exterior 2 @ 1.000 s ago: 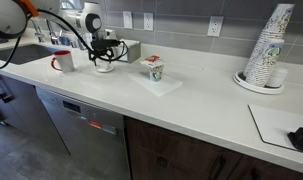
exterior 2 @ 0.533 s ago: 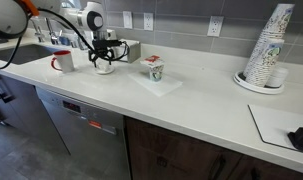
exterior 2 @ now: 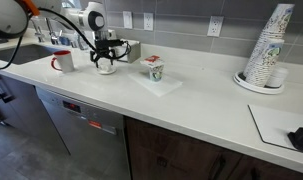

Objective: Move the plate with the tea cup to the right a bit

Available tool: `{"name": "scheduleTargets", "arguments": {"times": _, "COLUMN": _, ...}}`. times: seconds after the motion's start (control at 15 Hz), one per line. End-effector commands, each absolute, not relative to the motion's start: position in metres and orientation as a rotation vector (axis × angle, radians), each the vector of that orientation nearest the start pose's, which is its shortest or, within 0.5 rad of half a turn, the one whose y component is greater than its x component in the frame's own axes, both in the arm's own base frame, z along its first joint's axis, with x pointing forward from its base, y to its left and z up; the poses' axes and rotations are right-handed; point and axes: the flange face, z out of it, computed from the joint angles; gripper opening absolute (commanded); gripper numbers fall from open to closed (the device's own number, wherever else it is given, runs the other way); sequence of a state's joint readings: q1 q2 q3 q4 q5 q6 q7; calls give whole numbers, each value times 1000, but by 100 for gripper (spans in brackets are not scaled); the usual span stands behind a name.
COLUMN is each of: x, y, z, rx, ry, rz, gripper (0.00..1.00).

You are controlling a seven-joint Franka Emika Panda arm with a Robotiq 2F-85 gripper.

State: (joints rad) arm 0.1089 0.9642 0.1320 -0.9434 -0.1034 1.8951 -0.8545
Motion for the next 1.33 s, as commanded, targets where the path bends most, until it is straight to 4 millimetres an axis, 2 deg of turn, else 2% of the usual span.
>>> {"name": "scheduleTargets", "arguments": {"times": 0.0, "x": 771, "y": 124, "z": 284, "rx": -2669, "ry": -1661, "rz": 40, "gripper": 100}}
{"name": "scheduleTargets", "arguments": {"times": 0.93, "x": 762, "y": 48, "z": 289, "rx": -2599, "ry": -1754, "rz": 60, "gripper": 100}}
{"name": "scheduleTargets", "arguments": {"times": 1.27, "x": 755, "y": 32, "z": 291, "rx": -2604, "ry": -1743, "rz": 56, "gripper": 100}}
